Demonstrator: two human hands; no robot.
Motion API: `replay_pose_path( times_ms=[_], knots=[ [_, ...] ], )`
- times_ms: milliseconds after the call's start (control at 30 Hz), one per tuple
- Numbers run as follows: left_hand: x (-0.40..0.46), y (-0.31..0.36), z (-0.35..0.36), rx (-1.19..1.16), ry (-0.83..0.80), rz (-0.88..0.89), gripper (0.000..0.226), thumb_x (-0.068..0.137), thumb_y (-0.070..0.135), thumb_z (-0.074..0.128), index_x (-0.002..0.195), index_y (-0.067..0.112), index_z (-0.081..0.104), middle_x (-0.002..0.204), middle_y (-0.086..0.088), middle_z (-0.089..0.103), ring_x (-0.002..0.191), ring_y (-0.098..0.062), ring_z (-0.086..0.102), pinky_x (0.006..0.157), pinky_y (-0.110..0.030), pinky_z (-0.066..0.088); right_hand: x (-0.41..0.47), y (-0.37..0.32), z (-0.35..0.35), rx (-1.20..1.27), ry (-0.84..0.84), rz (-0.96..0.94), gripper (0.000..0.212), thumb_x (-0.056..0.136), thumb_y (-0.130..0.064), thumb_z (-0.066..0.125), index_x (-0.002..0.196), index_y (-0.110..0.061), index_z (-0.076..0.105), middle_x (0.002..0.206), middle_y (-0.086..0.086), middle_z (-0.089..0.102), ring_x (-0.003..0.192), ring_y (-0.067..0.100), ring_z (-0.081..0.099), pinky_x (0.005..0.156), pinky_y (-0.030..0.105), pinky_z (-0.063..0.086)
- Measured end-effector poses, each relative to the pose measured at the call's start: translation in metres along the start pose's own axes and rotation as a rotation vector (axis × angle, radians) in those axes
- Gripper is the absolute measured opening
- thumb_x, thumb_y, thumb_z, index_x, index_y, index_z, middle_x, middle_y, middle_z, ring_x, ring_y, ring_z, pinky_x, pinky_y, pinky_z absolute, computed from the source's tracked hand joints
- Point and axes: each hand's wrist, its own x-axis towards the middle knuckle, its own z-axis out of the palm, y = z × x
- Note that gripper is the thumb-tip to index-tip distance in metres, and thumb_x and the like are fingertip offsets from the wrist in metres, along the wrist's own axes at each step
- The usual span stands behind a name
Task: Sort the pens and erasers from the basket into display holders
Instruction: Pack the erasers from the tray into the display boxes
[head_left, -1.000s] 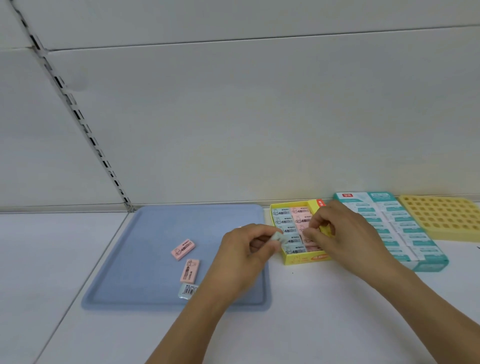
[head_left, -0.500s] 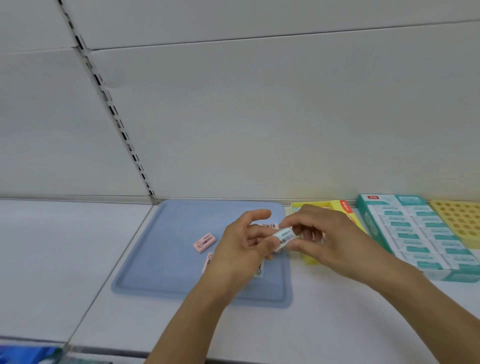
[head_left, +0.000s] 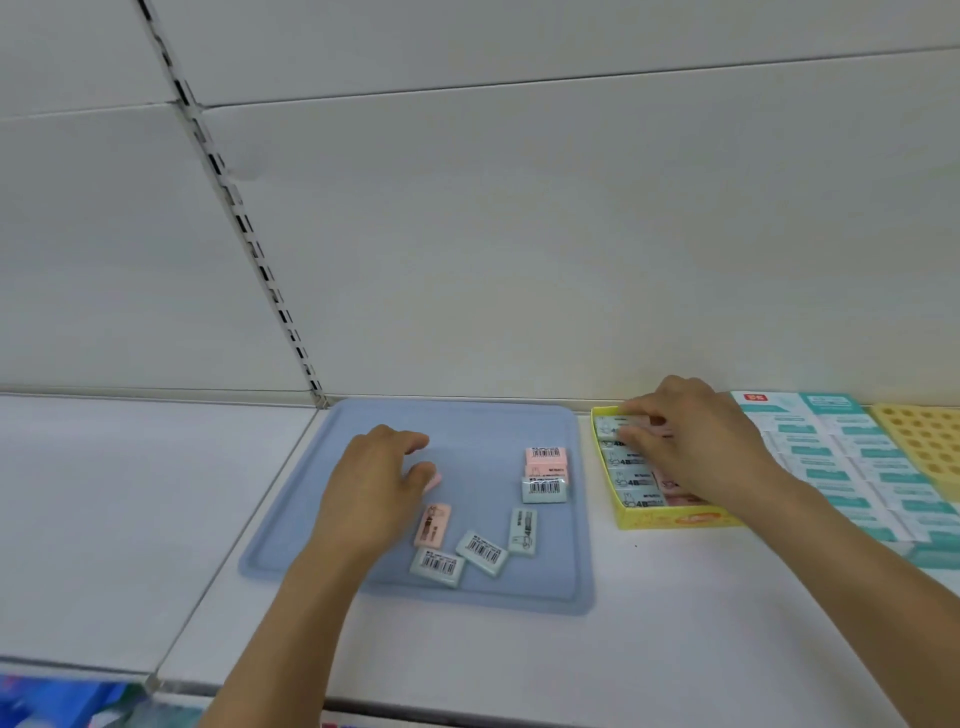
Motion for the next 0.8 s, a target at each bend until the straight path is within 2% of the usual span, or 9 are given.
replay_pose_path(
  times_ms=[100, 167, 333, 433, 500, 600, 667, 700, 800],
  knots=[
    [0.003, -0.002, 0.000, 0.065, -0.083, -0.017, 0.034, 0.092, 0.032, 0.062, 0.124, 0.023, 0.062, 0.113, 0.001, 0.058, 0.108, -0.017, 0.055, 0.084, -0.022, 0.036, -0.002, -0.023, 0.003, 0.106, 0.127, -0.166, 0.018, 0.091, -0.029, 0.063, 0.106, -0.024, 0.071, 0.094, 0.001, 0.059, 0.096, 0.025, 0.053, 0.081, 0.038, 0.039],
    [0.003, 0.001, -0.001, 0.053, -0.090, -0.027, 0.027, 0.089, 0.027, 0.065, 0.117, 0.024, 0.066, 0.110, 0.002, 0.059, 0.107, -0.017, 0.056, 0.078, -0.020, 0.034, 0.002, -0.043, 0.006, 0.124, 0.110, -0.319, 0.012, 0.092, -0.022, 0.063, 0.097, -0.023, 0.074, 0.092, 0.001, 0.061, 0.094, 0.026, 0.054, 0.078, 0.037, 0.038],
    [-0.001, 0.000, -0.002, -0.029, -0.093, -0.032, 0.010, 0.088, 0.019, 0.063, 0.092, 0.028, 0.066, 0.093, 0.009, 0.061, 0.086, -0.011, 0.055, 0.062, -0.014, 0.034, 0.030, -0.073, 0.019, -0.350, -0.153, -0.357, 0.018, 0.092, -0.020, 0.052, 0.100, -0.021, 0.068, 0.106, 0.000, 0.059, 0.106, 0.022, 0.046, 0.076, 0.031, 0.026],
    [-0.004, 0.000, 0.000, -0.321, -0.030, -0.093, 0.013, 0.092, 0.017, 0.059, 0.090, 0.030, 0.062, 0.091, 0.007, 0.065, 0.082, -0.011, 0.059, 0.070, -0.024, 0.044, 0.041, -0.072, 0.023, -0.294, -0.303, -0.313, 0.015, 0.086, -0.020, 0.057, 0.096, -0.013, 0.067, 0.103, 0.003, 0.061, 0.104, 0.024, 0.046, 0.077, 0.031, 0.032],
    [-0.008, 0.009, -0.001, -0.674, -0.003, -0.199, 0.012, 0.094, 0.010, 0.054, 0.095, 0.021, 0.059, 0.087, -0.003, 0.067, 0.074, -0.014, 0.061, 0.066, -0.027, 0.047, 0.040, -0.071, 0.018, -0.223, -0.355, -0.315, 0.016, 0.087, -0.026, 0.060, 0.093, -0.013, 0.065, 0.100, 0.001, 0.062, 0.102, 0.022, 0.047, 0.074, 0.031, 0.033],
    [-0.013, 0.030, -0.004, -1.084, -0.117, -0.345, 0.011, 0.094, 0.003, 0.047, 0.099, 0.010, 0.054, 0.077, -0.008, 0.055, 0.060, -0.016, 0.054, 0.054, -0.028, 0.044, 0.028, -0.069, 0.013, -0.061, -0.227, -0.313, 0.021, 0.093, -0.042, 0.055, 0.092, -0.021, 0.057, 0.090, -0.007, 0.062, 0.089, 0.018, 0.055, 0.069, 0.031, 0.039],
    [-0.015, 0.041, -0.003, -1.088, -0.218, -0.345, 0.008, 0.095, 0.015, 0.054, 0.097, 0.009, 0.058, 0.073, -0.004, 0.049, 0.052, -0.013, 0.042, 0.045, -0.024, 0.032, 0.015, -0.068, 0.011, 0.134, -0.036, -0.318, 0.026, 0.094, -0.047, 0.053, 0.088, -0.022, 0.053, 0.075, -0.011, 0.057, 0.072, 0.012, 0.055, 0.061, 0.028, 0.040],
    [-0.016, 0.045, -0.001, -1.063, -0.265, -0.335, 0.018, 0.095, 0.025, 0.057, 0.096, 0.008, 0.061, 0.070, -0.002, 0.049, 0.049, -0.011, 0.037, 0.043, -0.023, 0.026, 0.007, -0.069, 0.009, 0.225, 0.042, -0.347, 0.026, 0.094, -0.047, 0.053, 0.086, -0.022, 0.053, 0.071, -0.011, 0.055, 0.067, 0.011, 0.054, 0.058, 0.025, 0.040],
    [-0.017, 0.058, 0.002, -1.106, -0.341, -0.277, 0.036, 0.088, 0.041, 0.064, 0.097, 0.007, 0.071, 0.070, -0.001, 0.060, 0.046, -0.010, 0.027, 0.040, -0.020, 0.020, -0.012, -0.066, 0.006, 0.393, 0.157, -0.455, 0.016, 0.093, -0.036, 0.059, 0.086, -0.022, 0.055, 0.076, -0.011, 0.057, 0.066, 0.011, 0.057, 0.060, 0.031, 0.049]
  ],
)
